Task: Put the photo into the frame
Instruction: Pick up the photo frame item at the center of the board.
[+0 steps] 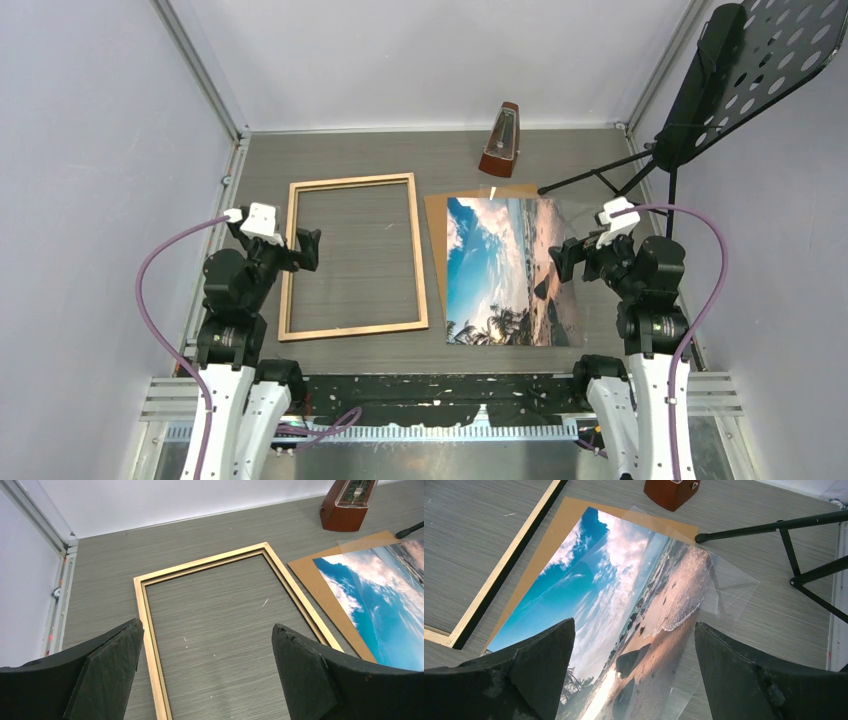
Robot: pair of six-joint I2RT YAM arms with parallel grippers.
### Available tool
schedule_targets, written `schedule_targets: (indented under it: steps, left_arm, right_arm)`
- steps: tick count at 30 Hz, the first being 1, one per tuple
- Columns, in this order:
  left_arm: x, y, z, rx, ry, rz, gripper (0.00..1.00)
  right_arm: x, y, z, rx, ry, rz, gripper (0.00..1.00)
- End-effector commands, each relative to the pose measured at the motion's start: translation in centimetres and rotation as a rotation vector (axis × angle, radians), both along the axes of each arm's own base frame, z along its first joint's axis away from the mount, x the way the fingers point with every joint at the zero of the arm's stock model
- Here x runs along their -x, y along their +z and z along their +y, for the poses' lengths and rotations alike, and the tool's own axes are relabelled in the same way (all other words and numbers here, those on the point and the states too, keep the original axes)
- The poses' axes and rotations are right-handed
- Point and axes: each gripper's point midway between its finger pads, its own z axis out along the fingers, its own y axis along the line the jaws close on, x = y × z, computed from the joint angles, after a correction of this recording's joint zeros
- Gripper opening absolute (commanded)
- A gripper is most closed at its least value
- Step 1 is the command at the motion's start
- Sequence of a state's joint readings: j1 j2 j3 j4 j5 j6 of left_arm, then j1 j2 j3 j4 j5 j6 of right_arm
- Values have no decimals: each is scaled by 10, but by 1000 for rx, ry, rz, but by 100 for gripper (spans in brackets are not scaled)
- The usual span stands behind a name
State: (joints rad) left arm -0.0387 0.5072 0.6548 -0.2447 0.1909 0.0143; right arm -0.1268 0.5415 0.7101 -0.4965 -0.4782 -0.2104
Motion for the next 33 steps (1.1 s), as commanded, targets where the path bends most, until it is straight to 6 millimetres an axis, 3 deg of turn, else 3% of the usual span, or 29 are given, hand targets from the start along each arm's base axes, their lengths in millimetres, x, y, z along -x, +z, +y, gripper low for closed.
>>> schedule_targets:
  steps: [1, 23, 28, 33]
  left_arm:
    - [-1, 1, 3, -29, 4, -7, 99]
    - [2, -1, -1, 12, -43, 44, 99]
    - [1, -7, -3, 4, -59, 73, 99]
    - [3, -9, -16, 37, -127, 119, 99]
  right_arm:
    - [-1, 19, 0, -8, 12, -47, 95]
    - [13, 28, 13, -4, 94, -42, 95]
    - [10, 26, 15, -6, 113, -15, 95]
    - [3, 6, 22, 18, 141, 41, 95]
